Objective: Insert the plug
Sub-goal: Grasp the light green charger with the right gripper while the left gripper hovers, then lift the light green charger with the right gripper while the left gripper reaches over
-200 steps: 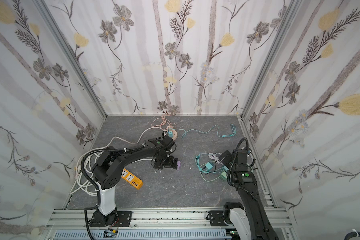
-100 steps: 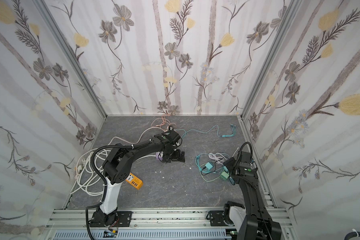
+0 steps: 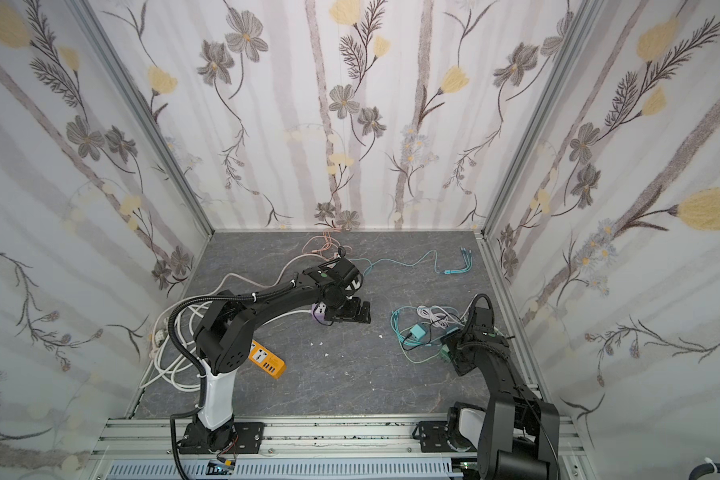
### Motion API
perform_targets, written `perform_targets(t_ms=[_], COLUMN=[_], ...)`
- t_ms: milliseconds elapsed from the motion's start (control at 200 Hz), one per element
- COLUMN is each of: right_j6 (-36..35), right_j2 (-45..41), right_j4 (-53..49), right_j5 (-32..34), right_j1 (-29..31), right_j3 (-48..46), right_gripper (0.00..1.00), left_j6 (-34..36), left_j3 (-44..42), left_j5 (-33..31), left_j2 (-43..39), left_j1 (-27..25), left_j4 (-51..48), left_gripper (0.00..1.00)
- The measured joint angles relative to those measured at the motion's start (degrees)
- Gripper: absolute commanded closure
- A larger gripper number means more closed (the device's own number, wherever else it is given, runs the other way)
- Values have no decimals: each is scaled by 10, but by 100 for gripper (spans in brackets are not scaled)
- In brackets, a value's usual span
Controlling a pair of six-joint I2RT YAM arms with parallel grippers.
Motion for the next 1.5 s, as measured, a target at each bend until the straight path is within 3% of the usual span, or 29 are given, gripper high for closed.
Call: perform_targets(t_ms=[340, 600, 819, 939, 1074, 1319, 1499], right_j6=[1, -23, -42, -46, -46, -103, -209], right_j2=[20, 46, 64, 60, 9, -151, -207], right_j4=[-19, -43, -54, -55, -62, -45, 6], right_j5=[19, 39, 48, 52, 61, 36, 0], right_j1=[56, 60, 60, 61, 75, 103, 149], right_j3=[19, 37, 53, 54, 48, 89, 128], right_gripper=[35, 43, 54, 70, 85, 94, 98], left_j6=[2, 3, 4, 4, 5, 20, 33], left_j3=[-17, -25, -38, -43, -50, -52, -53], left_j5=[-10, -15, -19, -25, -25, -4, 32], left_j2=[-5, -13, -20, -25, -39, -76, -116], left_j1=[1, 5, 10, 11, 15, 17, 16], left_j4=[1, 4, 9, 13, 17, 40, 73], left_gripper=[0, 0, 0, 0, 0, 0, 0])
